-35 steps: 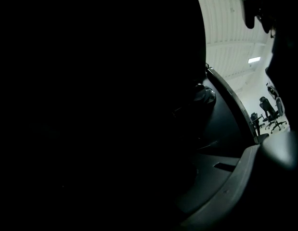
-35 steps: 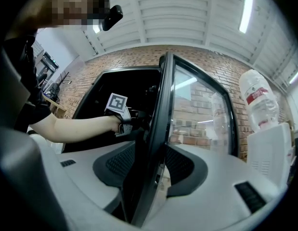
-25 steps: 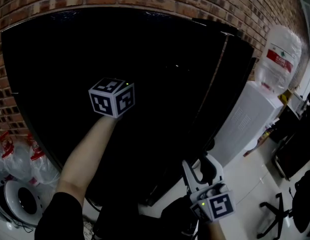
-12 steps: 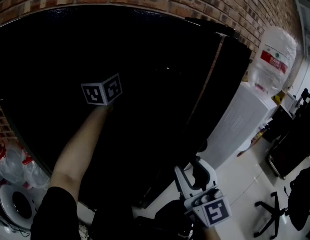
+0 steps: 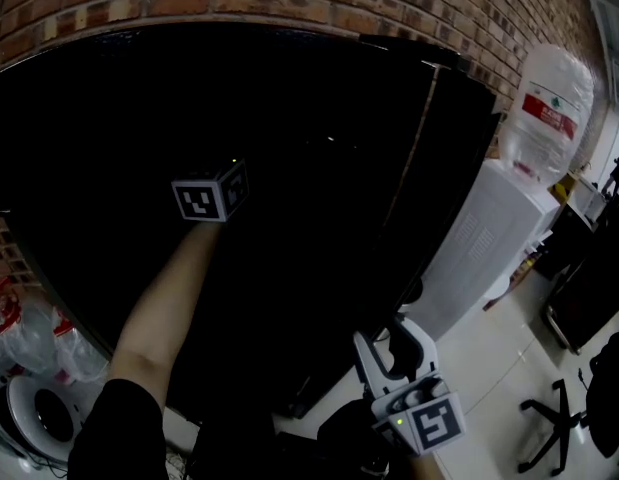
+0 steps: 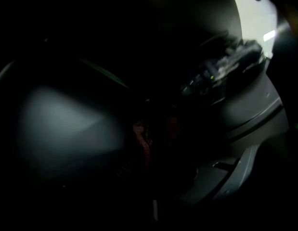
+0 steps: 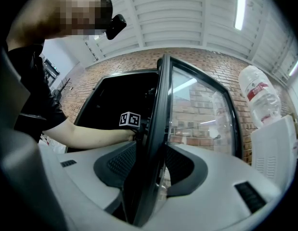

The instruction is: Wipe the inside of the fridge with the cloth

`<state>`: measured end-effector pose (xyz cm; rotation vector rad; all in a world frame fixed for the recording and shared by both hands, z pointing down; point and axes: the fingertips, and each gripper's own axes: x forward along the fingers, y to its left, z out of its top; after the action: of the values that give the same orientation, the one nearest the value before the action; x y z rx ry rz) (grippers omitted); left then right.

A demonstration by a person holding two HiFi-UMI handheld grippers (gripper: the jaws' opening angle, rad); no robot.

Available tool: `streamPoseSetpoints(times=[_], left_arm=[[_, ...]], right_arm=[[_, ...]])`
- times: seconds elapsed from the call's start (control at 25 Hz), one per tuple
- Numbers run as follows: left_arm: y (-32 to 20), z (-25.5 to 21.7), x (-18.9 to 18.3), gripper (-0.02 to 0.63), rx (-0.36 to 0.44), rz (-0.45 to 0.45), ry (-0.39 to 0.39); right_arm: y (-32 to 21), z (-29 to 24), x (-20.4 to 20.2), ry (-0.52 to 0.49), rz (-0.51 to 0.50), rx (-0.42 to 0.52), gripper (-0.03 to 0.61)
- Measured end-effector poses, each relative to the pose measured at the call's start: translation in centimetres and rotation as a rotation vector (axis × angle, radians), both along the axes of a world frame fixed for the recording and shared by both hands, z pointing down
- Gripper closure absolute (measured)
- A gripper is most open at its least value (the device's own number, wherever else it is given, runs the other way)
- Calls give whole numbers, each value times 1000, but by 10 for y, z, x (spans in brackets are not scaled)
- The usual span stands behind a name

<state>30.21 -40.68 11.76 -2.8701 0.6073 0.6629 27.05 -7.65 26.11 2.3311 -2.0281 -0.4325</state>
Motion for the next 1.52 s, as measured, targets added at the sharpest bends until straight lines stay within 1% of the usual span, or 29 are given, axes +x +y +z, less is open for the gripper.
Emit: streamPoseSetpoints(times=[0.12, 0.24, 0.36, 0.48, 0.6, 0.68, 0.72, 0.76, 0.8, 0.88, 0.96, 1.04, 1.12, 1.28, 1.4, 1.52], left_arm=[[26, 5, -25, 568, -47, 76, 74], [65, 15, -49, 568, -59, 160, 126], [113, 25, -70, 568, -72, 291, 158], [168, 42, -84, 568, -77, 459, 133], [212, 61, -94, 568, -131, 641, 99], [231, 72, -97, 568, -166, 725, 87], [238, 78, -96, 568, -173, 749, 78], [243, 84, -93, 568, -168, 757, 62], [246, 89, -89, 568, -152, 745, 37], [246, 99, -78, 568, -92, 667, -33], [246, 106, -68, 568, -9, 588, -100], [245, 108, -63, 568, 44, 548, -128], [238, 110, -60, 568, 44, 508, -136], [207, 122, -51, 568, 7, 402, -150], [186, 126, -45, 568, -29, 392, -129], [168, 127, -38, 568, -9, 362, -115]], right_arm=[[0, -1, 0, -11, -4, 12, 402], [1, 0, 1, -24, 0, 21, 408], [2, 0, 1, -22, 9, 26, 408], [2, 1, 1, -34, 1, 23, 408], [1, -2, 1, -72, -15, 44, 408], [2, -2, 0, -80, -16, 51, 408], [2, -1, 1, -75, -14, 48, 408], [2, 0, 1, -71, -12, 48, 408], [2, 0, 1, -69, -12, 50, 408], [2, -1, 0, -67, -18, 52, 408], [2, -1, 0, -68, -25, 51, 408], [2, 0, 0, -63, -25, 51, 408], [2, 0, 0, -47, -19, 50, 408], [2, 2, 0, -27, -15, 45, 408], [2, 1, -1, -27, -22, 46, 408], [2, 2, 0, -23, -24, 48, 408]])
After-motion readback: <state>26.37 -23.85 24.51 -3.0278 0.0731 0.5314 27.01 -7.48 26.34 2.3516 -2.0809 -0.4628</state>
